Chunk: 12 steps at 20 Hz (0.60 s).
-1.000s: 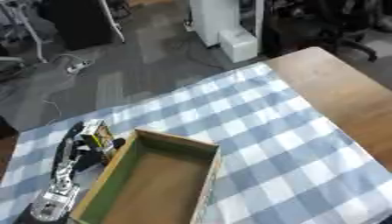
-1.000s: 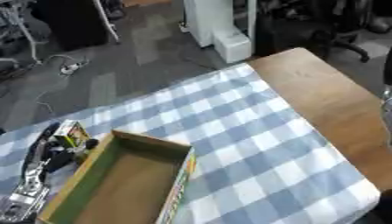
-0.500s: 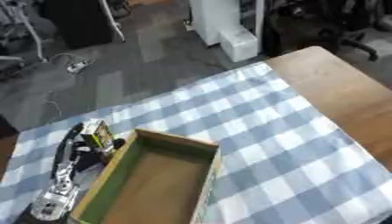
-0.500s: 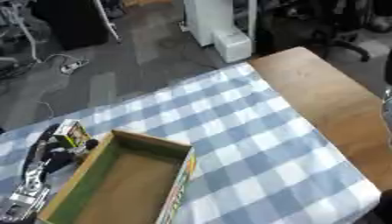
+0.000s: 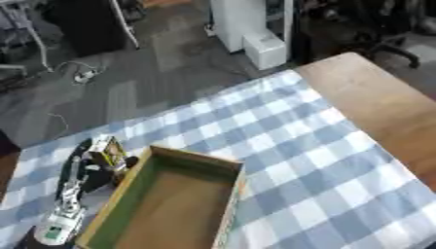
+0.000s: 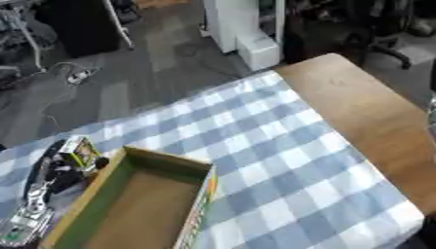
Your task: Pick up objects on the table and place them in the box.
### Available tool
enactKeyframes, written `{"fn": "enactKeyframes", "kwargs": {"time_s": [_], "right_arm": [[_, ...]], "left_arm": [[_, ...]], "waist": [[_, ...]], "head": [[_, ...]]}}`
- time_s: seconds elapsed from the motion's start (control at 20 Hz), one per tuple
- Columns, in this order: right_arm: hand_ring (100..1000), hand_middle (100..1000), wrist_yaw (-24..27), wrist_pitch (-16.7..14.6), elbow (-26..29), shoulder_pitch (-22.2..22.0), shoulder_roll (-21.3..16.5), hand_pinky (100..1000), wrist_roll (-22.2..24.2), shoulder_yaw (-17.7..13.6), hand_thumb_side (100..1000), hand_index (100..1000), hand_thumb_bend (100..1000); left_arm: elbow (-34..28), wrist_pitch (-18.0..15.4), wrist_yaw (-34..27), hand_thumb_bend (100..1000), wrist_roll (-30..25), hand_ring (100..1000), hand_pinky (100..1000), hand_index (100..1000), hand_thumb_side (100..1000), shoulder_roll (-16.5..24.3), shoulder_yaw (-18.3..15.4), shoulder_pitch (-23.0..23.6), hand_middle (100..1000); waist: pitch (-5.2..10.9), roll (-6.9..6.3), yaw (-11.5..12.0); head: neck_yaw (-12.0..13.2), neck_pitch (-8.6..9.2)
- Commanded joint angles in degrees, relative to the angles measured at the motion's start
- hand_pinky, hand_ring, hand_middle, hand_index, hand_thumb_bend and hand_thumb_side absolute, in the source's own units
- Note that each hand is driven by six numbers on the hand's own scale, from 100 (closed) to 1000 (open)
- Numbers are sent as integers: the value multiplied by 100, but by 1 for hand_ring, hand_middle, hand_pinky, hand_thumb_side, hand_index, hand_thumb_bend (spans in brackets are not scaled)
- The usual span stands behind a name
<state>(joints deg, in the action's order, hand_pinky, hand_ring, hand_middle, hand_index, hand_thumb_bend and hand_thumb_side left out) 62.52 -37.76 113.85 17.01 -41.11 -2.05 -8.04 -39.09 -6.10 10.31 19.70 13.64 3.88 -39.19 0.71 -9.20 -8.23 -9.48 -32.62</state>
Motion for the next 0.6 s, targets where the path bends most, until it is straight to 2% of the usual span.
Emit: {"fn": "enactKeyframes", "kwargs": {"time_s": [0.05,0.2,0.6], "right_arm": [[382,418,25,31,74,105,-168,439,-5,-59,1000,498,100],[381,418,28,42,74,116,-167,439,-9,-59,1000,498,100],[381,418,28,69,74,130,-163,439,-22,-62,1000,498,100]], "left_arm": [[-29,-22,62,975,38,677,571,961,435,196,-61,-144,870],[-8,-23,74,910,83,675,571,960,446,199,-68,-158,869],[57,-35,81,928,167,664,562,957,455,168,-82,-171,861]], "waist": [[45,38,-4],[42,34,-11],[39,31,-15]], "head": [[72,105],[82,112],[77,102]]}}
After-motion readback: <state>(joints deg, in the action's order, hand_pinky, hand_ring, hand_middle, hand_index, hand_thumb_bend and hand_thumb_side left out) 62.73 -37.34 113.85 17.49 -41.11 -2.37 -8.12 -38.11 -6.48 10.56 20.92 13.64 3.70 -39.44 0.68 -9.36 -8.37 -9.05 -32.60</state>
